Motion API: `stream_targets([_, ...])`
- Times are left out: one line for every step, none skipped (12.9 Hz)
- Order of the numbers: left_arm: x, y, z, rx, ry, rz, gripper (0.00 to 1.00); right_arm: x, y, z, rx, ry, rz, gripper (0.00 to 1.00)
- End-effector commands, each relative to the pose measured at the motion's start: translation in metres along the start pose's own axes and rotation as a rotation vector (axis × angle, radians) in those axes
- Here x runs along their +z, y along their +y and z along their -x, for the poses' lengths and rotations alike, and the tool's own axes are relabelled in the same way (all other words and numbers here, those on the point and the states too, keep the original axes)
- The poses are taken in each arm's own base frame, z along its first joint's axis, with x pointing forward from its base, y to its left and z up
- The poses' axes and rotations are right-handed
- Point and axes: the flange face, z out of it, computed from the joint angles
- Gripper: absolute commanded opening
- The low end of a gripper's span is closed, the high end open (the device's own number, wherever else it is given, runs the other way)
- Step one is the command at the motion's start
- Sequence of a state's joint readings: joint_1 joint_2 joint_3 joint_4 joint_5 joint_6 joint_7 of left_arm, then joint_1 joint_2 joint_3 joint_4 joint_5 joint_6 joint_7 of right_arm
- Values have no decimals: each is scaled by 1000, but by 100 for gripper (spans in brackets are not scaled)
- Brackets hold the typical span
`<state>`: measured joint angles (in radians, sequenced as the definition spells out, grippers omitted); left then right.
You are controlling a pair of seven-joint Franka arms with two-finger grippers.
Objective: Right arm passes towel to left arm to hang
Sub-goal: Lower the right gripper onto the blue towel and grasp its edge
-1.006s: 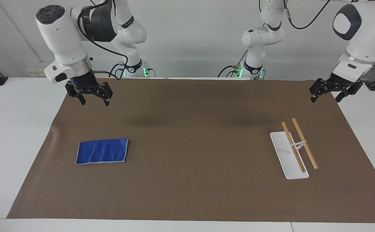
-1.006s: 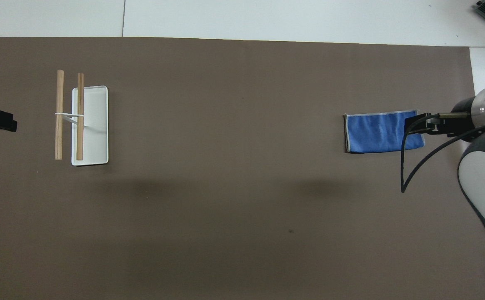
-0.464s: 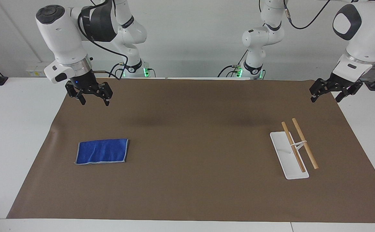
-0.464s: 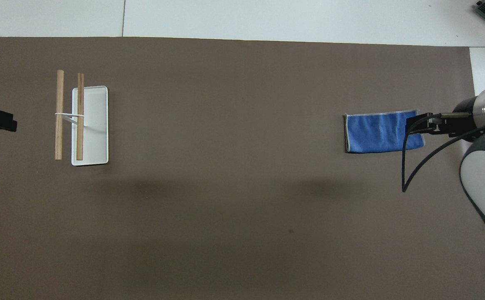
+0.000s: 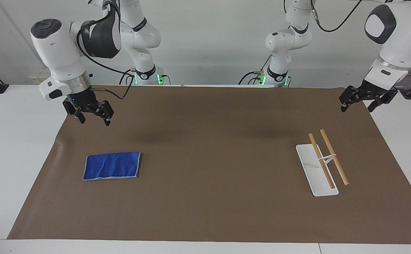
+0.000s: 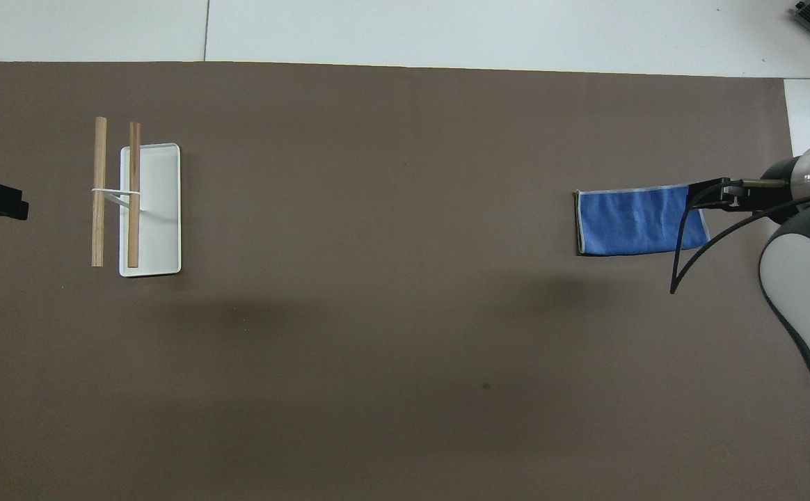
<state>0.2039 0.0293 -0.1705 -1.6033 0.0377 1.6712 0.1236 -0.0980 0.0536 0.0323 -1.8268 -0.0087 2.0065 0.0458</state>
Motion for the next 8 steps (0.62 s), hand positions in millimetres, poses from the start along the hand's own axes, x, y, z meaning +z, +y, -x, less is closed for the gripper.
stream_targets([-2, -2, 8, -12, 1, -19, 100, 53, 16, -8, -16, 10, -19, 100])
stream_targets([-1, -2, 8, -10, 0, -21, 100, 64, 16, -10, -15, 29, -19, 100])
stream_targets([-2, -2, 8, -10, 1, -21, 100, 79, 17, -10, -13, 29, -19, 100])
stream_targets([-2, -2, 8, -10, 1, -19, 100, 97, 21, -9, -8, 30, -18, 100])
stream_targets([-2, -2, 8, -10, 1, -21, 100, 111, 25, -8, -1, 49, -18, 100])
stream_targets([-2, -2, 8, -10, 1, -19, 100, 118, 25, -8, 1, 73, -17, 100])
stream_targets([-2, -2, 8, -11, 1, -21, 100, 128, 24, -9, 1, 72, -18, 100])
stream_targets([-2, -2, 8, -10, 1, -19, 100, 140, 24, -10, 4, 70, -19, 100])
